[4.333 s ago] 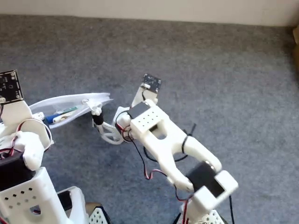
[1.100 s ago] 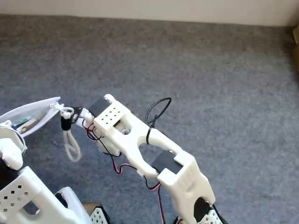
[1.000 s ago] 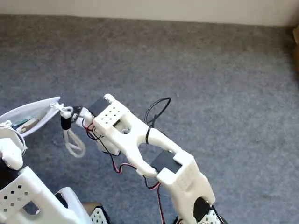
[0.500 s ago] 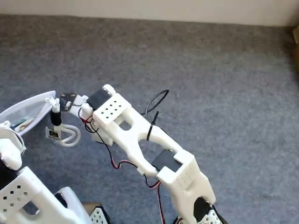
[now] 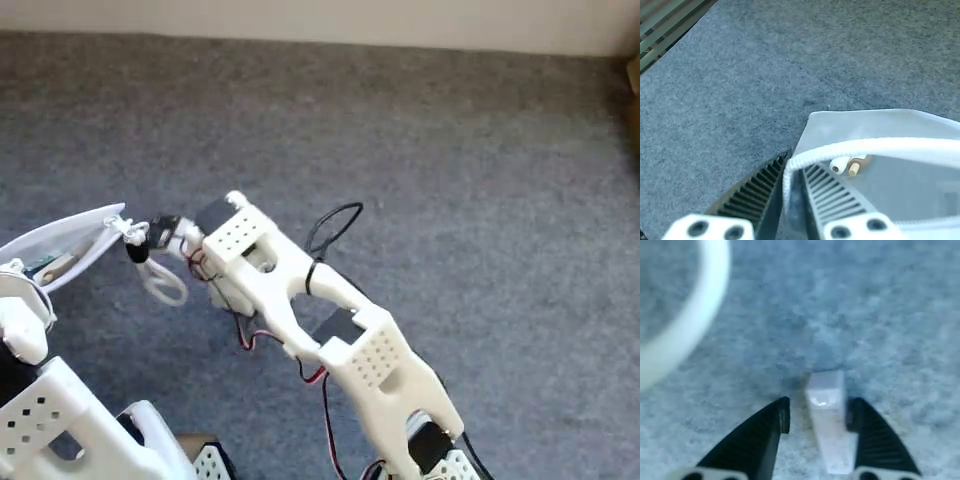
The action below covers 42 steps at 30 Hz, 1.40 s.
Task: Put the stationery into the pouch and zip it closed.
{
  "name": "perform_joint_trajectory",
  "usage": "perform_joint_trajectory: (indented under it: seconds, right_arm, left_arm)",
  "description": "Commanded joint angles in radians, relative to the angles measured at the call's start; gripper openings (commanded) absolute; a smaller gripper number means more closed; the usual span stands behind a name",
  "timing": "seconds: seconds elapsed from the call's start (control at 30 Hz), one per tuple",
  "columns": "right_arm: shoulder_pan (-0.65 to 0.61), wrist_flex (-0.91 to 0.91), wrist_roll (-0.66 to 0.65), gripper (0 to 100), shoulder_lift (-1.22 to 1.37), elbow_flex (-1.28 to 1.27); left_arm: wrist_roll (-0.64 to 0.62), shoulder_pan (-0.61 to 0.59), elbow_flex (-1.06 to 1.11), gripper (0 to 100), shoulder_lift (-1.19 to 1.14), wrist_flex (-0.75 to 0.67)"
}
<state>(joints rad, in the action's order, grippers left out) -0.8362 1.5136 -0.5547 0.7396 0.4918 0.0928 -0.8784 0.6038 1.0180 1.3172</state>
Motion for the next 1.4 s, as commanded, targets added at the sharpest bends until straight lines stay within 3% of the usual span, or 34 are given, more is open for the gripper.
perform_joint_trajectory:
  seconds: [0.0,0.23,0.33,0.83,1.0,1.37]
  right_arm:
    - [0.008,-0.022,-0.014,1.6,0.018,0.038]
    - [0.071,-0.021,0.002,0.5,-0.019,0.031]
    - [0.104,-0.021,0.066,0.5,-0.074,0.030]
    - [0.263,0.113,0.499,0.5,-0.406,0.030]
    - [0.325,0.174,0.562,0.5,-0.515,0.028]
    - [0.469,0.246,0.631,0.5,-0.779,0.027]
  left_arm:
    - [0.006,-0.005,-0.007,1,0.016,-0.018]
    - [0.005,-0.004,-0.013,1,0.018,-0.017]
    - [0.005,0.036,-0.015,1,0.018,-0.017]
    - [-0.071,0.371,-0.349,1,0.008,0.236]
    - [-0.132,0.478,-0.410,1,0.008,0.269]
    - [-0.130,0.714,-0.357,1,0.007,0.258]
